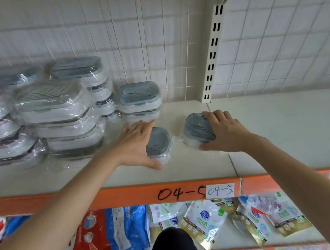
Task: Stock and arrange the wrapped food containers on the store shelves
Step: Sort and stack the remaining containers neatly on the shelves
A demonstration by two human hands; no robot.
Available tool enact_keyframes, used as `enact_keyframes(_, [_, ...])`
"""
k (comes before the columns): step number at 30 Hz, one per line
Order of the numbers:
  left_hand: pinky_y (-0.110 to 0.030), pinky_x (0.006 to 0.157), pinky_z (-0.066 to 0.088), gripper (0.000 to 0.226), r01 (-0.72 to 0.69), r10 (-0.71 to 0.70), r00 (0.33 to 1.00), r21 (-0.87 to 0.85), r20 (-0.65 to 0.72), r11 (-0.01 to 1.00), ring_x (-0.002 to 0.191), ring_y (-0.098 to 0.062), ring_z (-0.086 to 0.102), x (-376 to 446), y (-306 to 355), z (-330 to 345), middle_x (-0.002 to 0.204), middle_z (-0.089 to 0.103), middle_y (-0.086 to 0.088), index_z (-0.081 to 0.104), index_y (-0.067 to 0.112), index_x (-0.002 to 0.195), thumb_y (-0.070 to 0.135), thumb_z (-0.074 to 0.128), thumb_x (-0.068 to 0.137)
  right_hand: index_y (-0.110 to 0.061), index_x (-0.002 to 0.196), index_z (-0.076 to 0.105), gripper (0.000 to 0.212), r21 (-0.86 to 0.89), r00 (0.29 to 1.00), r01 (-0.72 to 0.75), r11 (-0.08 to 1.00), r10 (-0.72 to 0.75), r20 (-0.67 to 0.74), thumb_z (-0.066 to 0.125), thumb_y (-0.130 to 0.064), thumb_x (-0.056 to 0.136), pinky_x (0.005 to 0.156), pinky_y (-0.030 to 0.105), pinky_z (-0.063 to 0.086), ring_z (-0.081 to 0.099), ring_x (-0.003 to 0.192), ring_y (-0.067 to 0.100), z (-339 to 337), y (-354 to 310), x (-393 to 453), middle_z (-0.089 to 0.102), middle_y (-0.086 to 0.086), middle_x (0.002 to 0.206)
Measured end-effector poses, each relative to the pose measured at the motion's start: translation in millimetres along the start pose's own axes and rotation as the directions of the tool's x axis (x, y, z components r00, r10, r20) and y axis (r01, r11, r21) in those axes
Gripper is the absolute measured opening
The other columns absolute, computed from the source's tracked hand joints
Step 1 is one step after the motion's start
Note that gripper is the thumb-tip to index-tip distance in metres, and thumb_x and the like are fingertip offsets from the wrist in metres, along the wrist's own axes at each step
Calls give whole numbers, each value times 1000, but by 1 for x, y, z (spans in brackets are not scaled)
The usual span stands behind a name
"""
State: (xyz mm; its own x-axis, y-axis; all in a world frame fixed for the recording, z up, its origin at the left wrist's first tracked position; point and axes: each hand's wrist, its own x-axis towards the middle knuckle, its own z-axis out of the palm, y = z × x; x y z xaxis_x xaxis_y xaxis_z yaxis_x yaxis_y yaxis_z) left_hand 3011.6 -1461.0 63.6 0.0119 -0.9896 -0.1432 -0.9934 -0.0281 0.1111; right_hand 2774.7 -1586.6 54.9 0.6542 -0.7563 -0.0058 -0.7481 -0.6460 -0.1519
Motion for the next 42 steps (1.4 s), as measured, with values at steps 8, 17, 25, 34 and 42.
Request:
enact_keyframes(8, [-39,102,35,117,152,-151,988,-33,31,988,131,-22,24,-6,17,-6,143,27,3,18,30,148,74,72,53,-13,146,14,100,-24,989,-147,989,146,-38,59,-66,74,94,44,38,33,123,28,6,-23,-42,31,8,137])
enact_keyframes(17, [-42,91,40,110,178,-180,983,-52,-42,983,121,-23,34,-76,59,-34,134,36,1,29,20,139,76,69,53,-16,142,23,91,103,981,-194,976,191,39,68,-50,71,92,41,35,35,118,28,-42,-43,-101,36,7,131])
enact_keyframes(25, [-43,95,42,109,-15,16,1000,56,-16,998,120,-24,34,-164,90,-127,131,29,-6,32,15,137,78,66,55,-16,144,22,91,49,995,-95,994,94,15,64,-56,73,95,42,35,34,120,29,-144,-78,-193,33,8,135])
enact_keyframes(34, [-44,82,49,108,-198,262,857,185,-444,963,104,-31,45,-237,111,-277,116,45,-17,49,11,133,73,74,49,-15,143,30,94,-164,971,48,985,-84,-226,72,-49,66,93,44,36,35,119,31,-313,-106,-246,36,10,132])
enact_keyframes(42, [-47,99,38,106,-10,0,870,-18,-493,1000,121,-28,33,-230,103,-374,129,35,-6,31,17,141,71,71,59,-20,145,22,96,-245,965,111,963,-163,-204,71,-54,69,102,44,32,28,126,26,-410,-135,-196,31,6,136])
